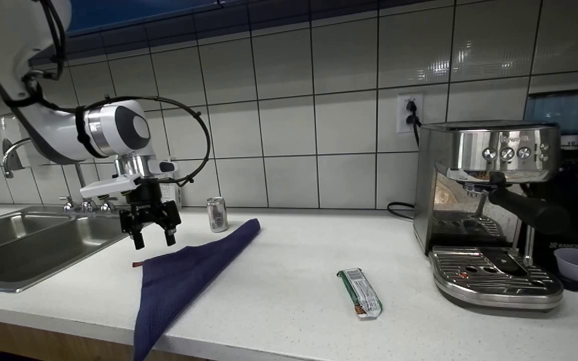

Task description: Fold the blue towel into a triangle twice.

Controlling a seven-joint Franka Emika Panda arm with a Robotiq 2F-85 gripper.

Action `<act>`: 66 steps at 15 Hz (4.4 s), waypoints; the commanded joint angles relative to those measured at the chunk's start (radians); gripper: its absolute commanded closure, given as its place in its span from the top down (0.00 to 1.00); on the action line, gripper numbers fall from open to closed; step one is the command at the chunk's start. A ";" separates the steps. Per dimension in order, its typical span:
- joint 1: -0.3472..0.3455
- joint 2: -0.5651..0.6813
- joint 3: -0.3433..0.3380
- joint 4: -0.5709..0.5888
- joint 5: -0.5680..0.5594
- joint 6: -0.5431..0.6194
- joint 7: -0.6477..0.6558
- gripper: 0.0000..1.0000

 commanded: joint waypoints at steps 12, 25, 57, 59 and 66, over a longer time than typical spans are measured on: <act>-0.066 -0.217 -0.012 -0.217 0.129 -0.055 -0.131 1.00; -0.152 -0.323 -0.080 -0.341 0.261 -0.159 -0.273 1.00; -0.254 -0.348 -0.194 -0.570 0.477 -0.044 -0.276 1.00; -0.254 -0.318 -0.194 -0.551 0.485 -0.016 -0.281 1.00; -0.255 -0.276 -0.195 -0.550 0.506 0.062 -0.289 1.00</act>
